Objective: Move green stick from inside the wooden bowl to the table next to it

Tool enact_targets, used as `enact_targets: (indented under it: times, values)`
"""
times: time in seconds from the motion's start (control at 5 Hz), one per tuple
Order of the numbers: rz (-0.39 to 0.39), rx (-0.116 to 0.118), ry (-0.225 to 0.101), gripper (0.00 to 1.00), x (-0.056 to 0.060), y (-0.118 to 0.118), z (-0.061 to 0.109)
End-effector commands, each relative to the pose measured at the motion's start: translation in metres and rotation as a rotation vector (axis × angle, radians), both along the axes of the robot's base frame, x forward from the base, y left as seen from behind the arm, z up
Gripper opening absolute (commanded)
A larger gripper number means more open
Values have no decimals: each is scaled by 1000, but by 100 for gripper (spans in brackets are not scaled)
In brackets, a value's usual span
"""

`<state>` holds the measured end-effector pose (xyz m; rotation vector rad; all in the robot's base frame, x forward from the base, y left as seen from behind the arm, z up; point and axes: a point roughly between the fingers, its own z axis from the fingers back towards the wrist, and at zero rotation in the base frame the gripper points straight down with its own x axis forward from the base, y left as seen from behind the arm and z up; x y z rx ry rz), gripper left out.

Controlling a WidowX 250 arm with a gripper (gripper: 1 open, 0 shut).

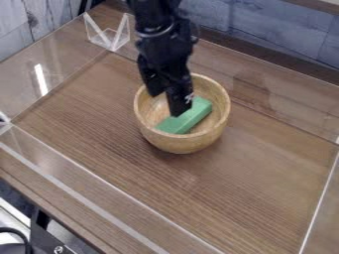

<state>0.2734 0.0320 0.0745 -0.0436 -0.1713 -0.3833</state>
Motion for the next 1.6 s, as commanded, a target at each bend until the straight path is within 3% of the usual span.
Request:
enact_targets:
  times: [0.0,0.2,0.4,0.6,1.0,1.4]
  values:
    - [-52,3,-11,100,3,-4,-11]
    - [-110,4,6,100,2,-11,-29]
    - [-49,5,-2,0,6,-14,-27]
    - [18,-1,-24,0,8,-17,-16]
    - [8,-17,-72,0,7,4,-10]
    - [79,-19,-117,0,-2,-4,27]
